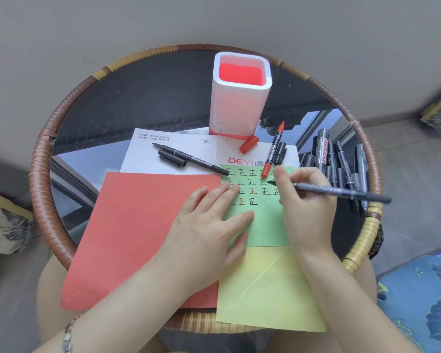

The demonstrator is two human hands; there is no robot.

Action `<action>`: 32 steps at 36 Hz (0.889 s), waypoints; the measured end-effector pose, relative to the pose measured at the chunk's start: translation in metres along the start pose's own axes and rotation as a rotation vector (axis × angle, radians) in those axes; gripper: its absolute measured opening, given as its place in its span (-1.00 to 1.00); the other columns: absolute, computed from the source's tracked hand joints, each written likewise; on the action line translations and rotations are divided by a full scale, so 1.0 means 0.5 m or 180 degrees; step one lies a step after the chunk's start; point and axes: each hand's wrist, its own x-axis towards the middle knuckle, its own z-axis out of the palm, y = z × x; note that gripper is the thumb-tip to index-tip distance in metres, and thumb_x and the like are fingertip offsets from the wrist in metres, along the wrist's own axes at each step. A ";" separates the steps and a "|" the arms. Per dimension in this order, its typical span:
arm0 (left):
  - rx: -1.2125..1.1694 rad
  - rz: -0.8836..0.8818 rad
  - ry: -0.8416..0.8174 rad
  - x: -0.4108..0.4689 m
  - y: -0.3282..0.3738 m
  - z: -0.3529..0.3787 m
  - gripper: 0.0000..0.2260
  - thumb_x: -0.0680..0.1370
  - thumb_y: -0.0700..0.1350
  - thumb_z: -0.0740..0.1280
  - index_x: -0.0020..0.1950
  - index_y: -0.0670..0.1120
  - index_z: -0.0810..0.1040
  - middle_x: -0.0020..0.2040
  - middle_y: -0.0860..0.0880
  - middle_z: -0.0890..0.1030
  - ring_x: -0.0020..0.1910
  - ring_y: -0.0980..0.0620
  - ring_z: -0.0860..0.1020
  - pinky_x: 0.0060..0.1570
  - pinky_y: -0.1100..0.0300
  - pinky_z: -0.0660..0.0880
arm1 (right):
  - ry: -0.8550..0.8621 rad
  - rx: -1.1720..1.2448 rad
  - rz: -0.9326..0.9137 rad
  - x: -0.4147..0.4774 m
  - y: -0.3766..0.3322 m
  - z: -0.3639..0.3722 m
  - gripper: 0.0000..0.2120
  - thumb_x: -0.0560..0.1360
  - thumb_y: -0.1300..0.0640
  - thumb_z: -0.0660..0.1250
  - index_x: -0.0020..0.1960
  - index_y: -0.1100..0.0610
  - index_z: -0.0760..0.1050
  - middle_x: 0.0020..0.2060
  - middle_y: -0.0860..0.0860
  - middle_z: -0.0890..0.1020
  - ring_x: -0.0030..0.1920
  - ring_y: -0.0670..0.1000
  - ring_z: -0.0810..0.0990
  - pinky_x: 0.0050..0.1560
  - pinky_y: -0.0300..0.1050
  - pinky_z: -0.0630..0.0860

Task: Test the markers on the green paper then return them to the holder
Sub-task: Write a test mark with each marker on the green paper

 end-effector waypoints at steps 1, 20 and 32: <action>0.0028 0.0011 0.0008 0.003 0.003 -0.001 -0.71 0.43 0.02 0.17 -0.03 0.00 0.64 0.20 -0.17 0.57 0.20 -0.12 0.53 0.20 -0.03 0.27 | -0.0133 -0.0014 -0.0040 -0.002 -0.002 -0.002 -0.78 0.42 0.10 0.40 -0.33 0.00 0.40 -0.46 -0.11 0.50 -0.43 -0.18 0.45 -0.34 -0.32 0.38; -0.0207 0.0024 -0.0169 0.006 0.007 0.009 -0.71 0.50 0.04 0.15 0.14 0.12 0.55 0.28 -0.18 0.50 0.27 -0.15 0.46 0.29 0.06 0.18 | -0.0902 -0.3141 -0.1506 0.156 -0.018 -0.079 -0.69 0.44 0.41 0.20 0.13 0.23 0.54 -0.03 0.20 0.61 0.05 0.24 0.50 0.02 0.09 0.40; -0.0238 -0.0040 -0.0277 0.009 0.006 0.003 -0.69 0.48 0.06 0.14 0.15 0.14 0.57 0.29 -0.16 0.50 0.28 -0.12 0.46 0.30 0.07 0.16 | -0.1000 -0.3369 -0.1373 0.179 -0.002 -0.078 -0.65 0.48 0.34 0.16 0.13 0.10 0.59 -0.04 0.16 0.62 0.05 0.20 0.46 0.06 0.06 0.37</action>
